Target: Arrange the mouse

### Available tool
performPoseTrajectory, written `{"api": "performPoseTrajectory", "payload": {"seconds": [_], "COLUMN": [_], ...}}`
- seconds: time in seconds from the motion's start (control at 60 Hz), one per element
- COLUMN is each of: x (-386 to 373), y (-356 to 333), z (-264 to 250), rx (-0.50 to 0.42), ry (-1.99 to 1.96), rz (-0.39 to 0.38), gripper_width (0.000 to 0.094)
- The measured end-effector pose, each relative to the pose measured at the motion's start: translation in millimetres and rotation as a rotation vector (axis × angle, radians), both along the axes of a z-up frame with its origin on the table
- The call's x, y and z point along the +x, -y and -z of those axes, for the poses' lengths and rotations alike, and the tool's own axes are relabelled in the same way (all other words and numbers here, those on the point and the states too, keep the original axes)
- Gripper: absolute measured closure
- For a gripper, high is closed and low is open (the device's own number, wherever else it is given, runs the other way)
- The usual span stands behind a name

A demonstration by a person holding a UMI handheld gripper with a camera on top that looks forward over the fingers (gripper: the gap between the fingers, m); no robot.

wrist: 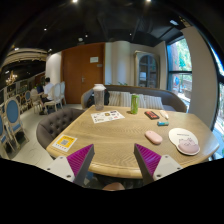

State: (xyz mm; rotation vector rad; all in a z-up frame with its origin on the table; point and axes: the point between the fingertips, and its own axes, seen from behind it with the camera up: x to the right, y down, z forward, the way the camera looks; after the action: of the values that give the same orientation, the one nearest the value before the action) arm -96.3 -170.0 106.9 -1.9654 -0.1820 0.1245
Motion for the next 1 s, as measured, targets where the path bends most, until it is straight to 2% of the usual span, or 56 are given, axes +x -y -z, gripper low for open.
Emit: {"api": "performPoseTrajectory", "payload": {"seconds": [0.167, 0.467, 0.633, 0.783, 0.9, 0.933, 1.0], "x": [29.4, 132.7, 175.5, 191.2, 195.3, 196.6, 195.5], "y": [-20.2, -83.1, -127.5, -164.6, -190.9, -193.9, -202.6], "z": [15.0, 78.9, 114.9, 118.7, 119.2, 121.2, 120.0], "rx": [-0.020, -0.099, -0.163, -0.192, -0.206, -0.225, -0.226], "ry": [0.009, 0.058, 0.090, -0.015, -0.014, -0.006, -0.004], "rz": [0.033, 0.177, 0.195, 0.210, 0.186, 0.183, 0.177], "gripper_width": [0.0100, 0.0102, 0.0102, 0.0100, 0.0179, 0.0225, 0.0377]}}
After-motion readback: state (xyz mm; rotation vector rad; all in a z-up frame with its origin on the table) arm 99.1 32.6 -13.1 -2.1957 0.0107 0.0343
